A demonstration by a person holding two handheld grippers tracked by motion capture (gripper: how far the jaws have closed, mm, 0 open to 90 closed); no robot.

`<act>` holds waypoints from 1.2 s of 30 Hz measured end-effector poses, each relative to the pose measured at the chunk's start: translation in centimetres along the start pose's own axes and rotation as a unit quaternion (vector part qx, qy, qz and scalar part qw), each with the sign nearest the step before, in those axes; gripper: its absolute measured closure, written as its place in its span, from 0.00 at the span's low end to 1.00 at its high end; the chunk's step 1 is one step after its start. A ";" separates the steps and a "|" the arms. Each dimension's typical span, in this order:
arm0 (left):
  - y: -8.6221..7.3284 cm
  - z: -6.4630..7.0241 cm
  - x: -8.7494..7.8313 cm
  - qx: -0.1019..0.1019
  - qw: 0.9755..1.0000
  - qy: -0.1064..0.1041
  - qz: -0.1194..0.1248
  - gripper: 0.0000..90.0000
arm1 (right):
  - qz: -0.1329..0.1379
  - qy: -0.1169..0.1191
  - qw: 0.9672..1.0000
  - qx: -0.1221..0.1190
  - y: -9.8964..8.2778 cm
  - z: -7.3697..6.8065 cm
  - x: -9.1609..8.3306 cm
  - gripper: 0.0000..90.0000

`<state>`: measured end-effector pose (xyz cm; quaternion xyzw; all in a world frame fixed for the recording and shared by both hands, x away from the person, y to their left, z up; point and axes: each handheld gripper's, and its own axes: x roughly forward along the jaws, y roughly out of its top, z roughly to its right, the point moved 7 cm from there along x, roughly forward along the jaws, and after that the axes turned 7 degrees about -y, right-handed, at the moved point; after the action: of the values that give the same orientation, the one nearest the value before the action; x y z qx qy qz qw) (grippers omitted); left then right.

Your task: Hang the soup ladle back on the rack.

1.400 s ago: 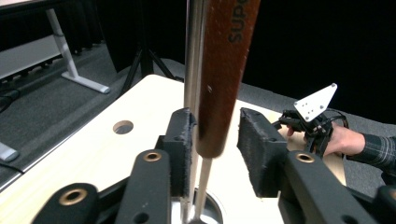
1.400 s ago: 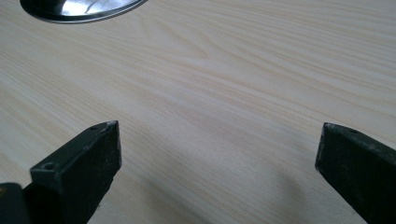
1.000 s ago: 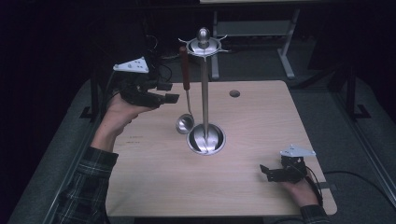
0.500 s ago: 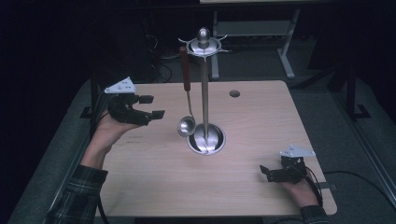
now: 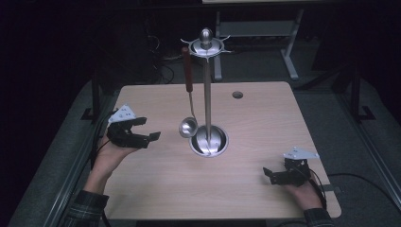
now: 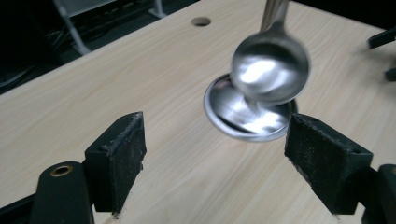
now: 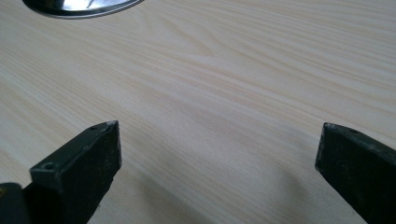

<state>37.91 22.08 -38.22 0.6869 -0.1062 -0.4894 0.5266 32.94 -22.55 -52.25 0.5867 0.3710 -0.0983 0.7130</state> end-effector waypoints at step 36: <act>-12.1 0.0 1.7 -0.073 0.994 0.057 -0.057 0.07 | 0.001 0.000 1.000 0.004 -0.1 0.0 0.0 0.00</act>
<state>34.26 26.08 -49.13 0.6785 -0.0009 -0.4848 0.5520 32.87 -22.64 -52.34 0.5900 0.3706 -0.0992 0.7104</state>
